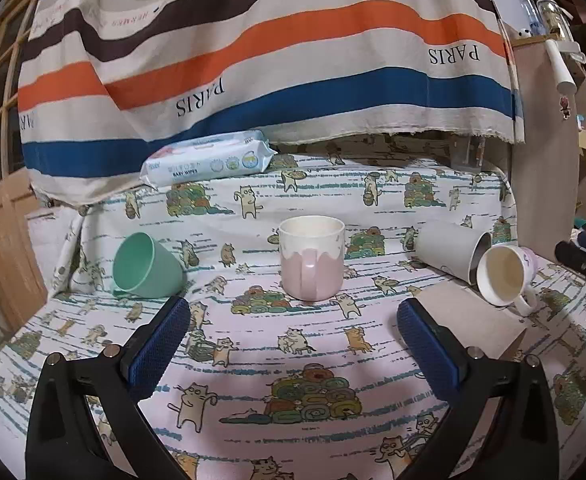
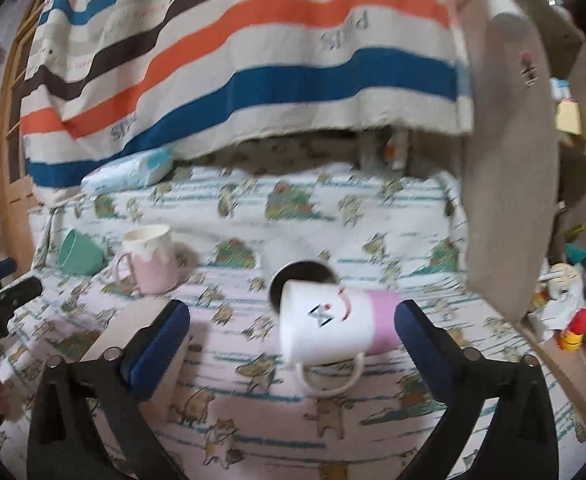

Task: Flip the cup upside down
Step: 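Move the left gripper to the beige cup and grasp its body, then lift the beige cup with the left gripper and rotate it rim-down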

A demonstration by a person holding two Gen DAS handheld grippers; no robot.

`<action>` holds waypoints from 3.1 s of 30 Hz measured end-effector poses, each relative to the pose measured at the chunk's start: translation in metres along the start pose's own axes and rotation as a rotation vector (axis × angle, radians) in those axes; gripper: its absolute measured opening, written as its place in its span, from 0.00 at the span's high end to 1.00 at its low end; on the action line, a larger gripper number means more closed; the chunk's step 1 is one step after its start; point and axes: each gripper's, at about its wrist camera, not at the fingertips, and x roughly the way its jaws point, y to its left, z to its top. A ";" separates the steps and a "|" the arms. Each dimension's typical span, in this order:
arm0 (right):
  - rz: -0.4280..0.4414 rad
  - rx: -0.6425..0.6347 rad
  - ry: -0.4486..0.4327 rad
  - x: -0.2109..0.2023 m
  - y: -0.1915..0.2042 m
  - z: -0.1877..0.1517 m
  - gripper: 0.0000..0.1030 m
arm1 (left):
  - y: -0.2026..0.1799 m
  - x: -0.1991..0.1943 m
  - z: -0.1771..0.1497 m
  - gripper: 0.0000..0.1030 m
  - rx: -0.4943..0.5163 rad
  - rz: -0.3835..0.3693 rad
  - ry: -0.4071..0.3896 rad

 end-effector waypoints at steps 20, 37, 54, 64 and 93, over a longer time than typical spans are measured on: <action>-0.108 -0.006 -0.001 -0.003 -0.002 -0.002 0.00 | -0.037 0.026 0.044 0.00 -0.074 0.040 0.267; -0.153 0.009 -0.001 -0.003 -0.007 -0.002 0.00 | -0.066 0.097 0.066 0.11 -0.393 -0.116 0.619; -0.157 0.004 0.005 -0.003 -0.006 -0.002 0.00 | -0.077 0.149 0.023 0.25 -0.545 -0.118 0.907; -0.156 0.004 0.005 -0.003 -0.007 -0.002 0.00 | -0.098 0.166 0.011 0.30 -0.476 -0.147 0.996; -0.157 -0.002 0.016 -0.002 -0.007 -0.002 0.00 | -0.121 0.064 0.052 0.35 0.096 -0.206 0.452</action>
